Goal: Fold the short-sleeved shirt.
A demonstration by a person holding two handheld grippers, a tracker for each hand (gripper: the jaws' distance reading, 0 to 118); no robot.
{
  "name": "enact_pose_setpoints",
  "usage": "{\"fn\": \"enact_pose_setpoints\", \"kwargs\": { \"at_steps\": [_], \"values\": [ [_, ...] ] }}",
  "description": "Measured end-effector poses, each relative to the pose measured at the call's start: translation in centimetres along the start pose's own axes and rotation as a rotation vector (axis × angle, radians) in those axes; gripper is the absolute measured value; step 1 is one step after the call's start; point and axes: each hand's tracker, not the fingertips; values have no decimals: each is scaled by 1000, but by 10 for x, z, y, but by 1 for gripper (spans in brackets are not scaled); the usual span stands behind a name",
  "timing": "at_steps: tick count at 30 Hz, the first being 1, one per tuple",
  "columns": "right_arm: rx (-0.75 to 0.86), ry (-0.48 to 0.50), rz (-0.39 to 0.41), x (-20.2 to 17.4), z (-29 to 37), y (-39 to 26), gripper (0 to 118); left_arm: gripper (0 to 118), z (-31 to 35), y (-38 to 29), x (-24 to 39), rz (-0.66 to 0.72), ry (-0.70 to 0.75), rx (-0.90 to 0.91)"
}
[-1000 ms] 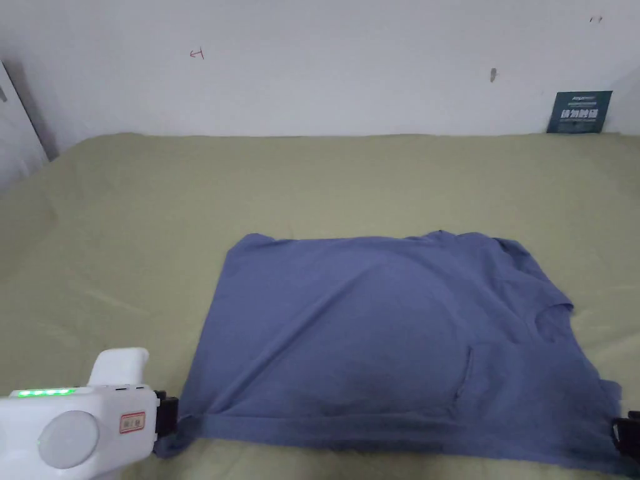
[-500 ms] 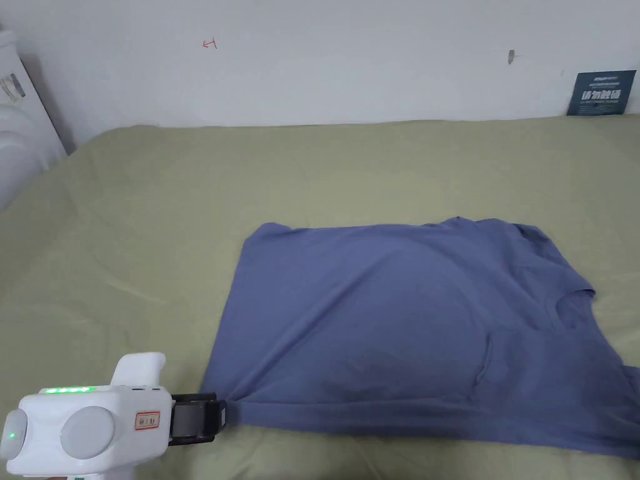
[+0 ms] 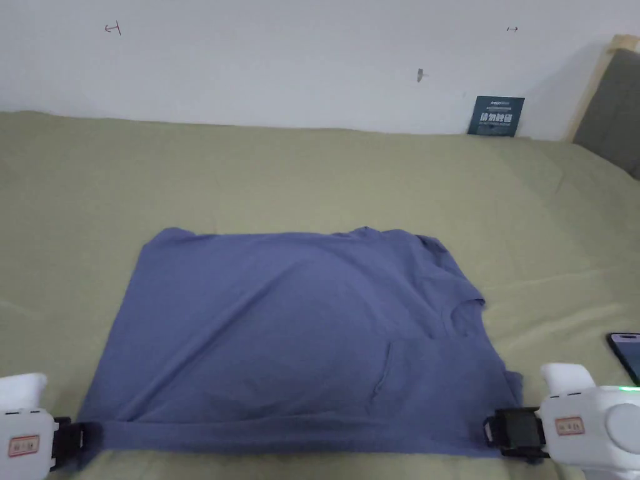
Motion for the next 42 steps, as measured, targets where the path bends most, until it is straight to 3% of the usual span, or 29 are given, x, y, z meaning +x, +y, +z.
{"fn": "enact_pose_setpoints", "kwargs": {
  "at_steps": [1,2,3,4,7,9,16,24,31,37,42],
  "values": [
    [-30,-13,5,0,-7,1,86,5,1,1,0,4,-5,-4],
    [-63,-37,19,0,-13,2,68,5,2,1,0,6,-7,-8],
    [-87,-52,39,-3,-15,0,27,5,3,1,1,1,-7,-8],
    [-92,-62,64,-4,-15,-3,0,5,4,1,1,-8,-3,-10],
    [-32,-180,93,-8,-6,-7,0,5,9,1,2,-15,5,-10],
    [-16,-119,81,-2,1,-4,0,5,10,1,0,-9,-3,-6],
    [85,-103,57,-4,35,17,0,5,24,19,5,-30,-14,21],
    [139,-100,77,-8,46,89,0,5,36,94,7,-61,-37,36],
    [89,-120,120,-19,4,175,0,5,-15,168,11,-120,6,-42],
    [-6,-196,134,-25,-62,205,0,5,-76,200,15,-138,23,-115],
    [-38,-165,59,-15,-90,200,2,8,-109,202,8,-129,33,-174]
  ]
}}
